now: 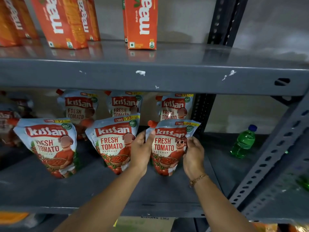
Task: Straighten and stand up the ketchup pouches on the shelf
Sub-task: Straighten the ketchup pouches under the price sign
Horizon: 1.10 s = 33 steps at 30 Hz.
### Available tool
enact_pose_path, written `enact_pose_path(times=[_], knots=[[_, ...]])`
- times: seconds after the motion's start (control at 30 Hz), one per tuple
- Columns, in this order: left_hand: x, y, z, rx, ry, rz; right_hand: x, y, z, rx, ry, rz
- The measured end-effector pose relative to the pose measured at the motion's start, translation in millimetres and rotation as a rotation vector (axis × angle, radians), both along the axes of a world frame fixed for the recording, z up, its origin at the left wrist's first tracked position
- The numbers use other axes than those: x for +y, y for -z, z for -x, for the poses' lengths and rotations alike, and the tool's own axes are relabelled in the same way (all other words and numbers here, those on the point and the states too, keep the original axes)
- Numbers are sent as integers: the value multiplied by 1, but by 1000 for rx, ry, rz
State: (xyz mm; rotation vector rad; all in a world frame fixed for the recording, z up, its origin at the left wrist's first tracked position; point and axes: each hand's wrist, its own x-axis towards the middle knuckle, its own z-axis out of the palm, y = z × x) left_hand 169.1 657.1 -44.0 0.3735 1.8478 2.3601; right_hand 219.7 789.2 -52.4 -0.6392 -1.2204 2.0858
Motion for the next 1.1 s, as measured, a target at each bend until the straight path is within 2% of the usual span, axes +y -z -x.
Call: enact_pose_path(times=[0.13, 0.2, 0.33, 0.5, 0.9, 1.1], knots=[[10, -3, 3, -114, 3, -135, 9, -11, -3, 37, -95, 153], [12, -3, 4, -137, -3, -185, 14, -15, -4, 65, -94, 162], [17, -6, 9, -173, -42, -225, 16, -19, -4, 94, -57, 91], [27, -7, 7, -165, 3, -264, 20, -18, -2, 73, 21, 222], [41, -13, 9, -203, 54, -284, 28, -14, 4, 53, 212, 122], [41, -12, 7, -216, 56, -268, 28, -11, 3, 58, 223, 118]])
